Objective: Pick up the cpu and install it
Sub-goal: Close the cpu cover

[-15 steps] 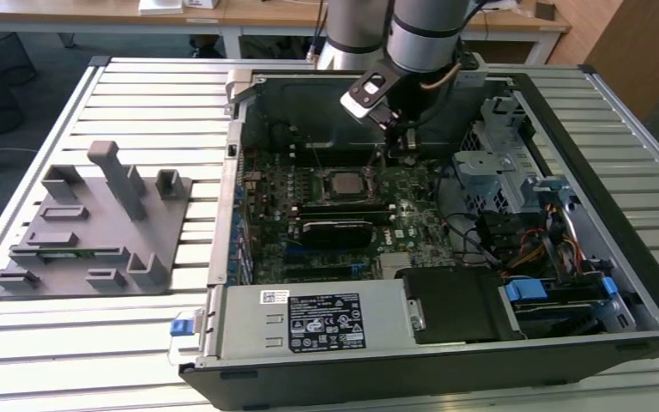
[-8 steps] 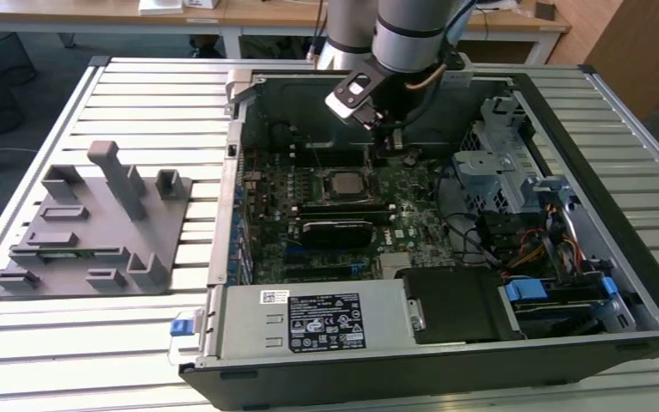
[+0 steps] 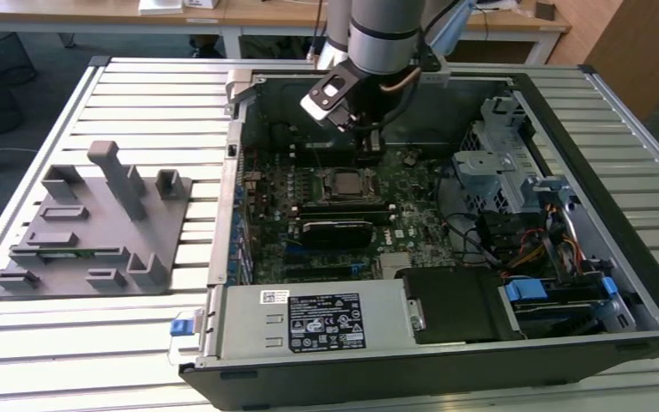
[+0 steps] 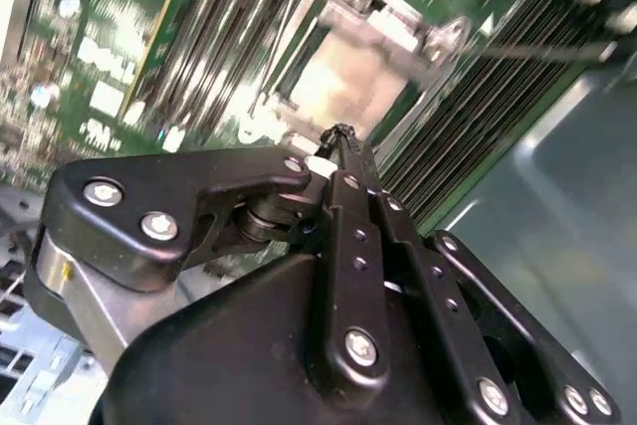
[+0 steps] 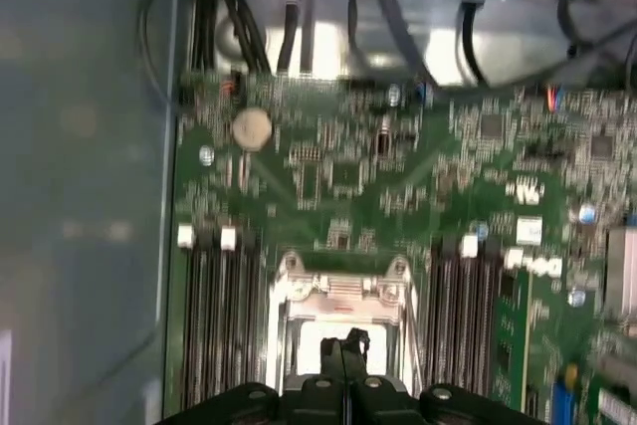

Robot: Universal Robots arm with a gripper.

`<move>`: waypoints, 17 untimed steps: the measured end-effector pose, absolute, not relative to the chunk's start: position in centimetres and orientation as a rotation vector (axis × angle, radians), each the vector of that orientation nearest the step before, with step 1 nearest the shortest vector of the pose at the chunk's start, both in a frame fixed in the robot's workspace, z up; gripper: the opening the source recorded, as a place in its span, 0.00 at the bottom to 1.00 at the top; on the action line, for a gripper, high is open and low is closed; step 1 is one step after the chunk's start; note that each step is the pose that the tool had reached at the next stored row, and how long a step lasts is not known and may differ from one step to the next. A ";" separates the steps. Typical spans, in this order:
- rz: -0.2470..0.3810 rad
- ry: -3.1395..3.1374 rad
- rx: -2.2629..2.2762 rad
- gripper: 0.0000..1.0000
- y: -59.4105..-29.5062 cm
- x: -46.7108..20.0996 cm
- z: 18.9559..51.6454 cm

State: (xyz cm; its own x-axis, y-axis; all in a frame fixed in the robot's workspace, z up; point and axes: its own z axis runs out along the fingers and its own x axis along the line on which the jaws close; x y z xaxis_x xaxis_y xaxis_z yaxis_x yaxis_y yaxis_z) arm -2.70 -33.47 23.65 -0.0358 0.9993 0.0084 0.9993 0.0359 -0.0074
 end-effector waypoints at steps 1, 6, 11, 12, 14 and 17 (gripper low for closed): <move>0.000 -2.253 -2.174 0.11 -33.5 -3.1 23.6; 0.000 -2.254 -2.173 0.11 -33.6 -4.4 22.9; 0.001 -2.255 -2.171 0.11 -33.7 -5.3 22.3; 0.000 -2.255 -2.171 0.11 -33.7 -5.5 22.2; 0.001 -2.255 -2.171 0.11 -33.7 -5.9 21.9; 0.001 -2.255 -2.171 0.11 -33.7 -6.3 21.5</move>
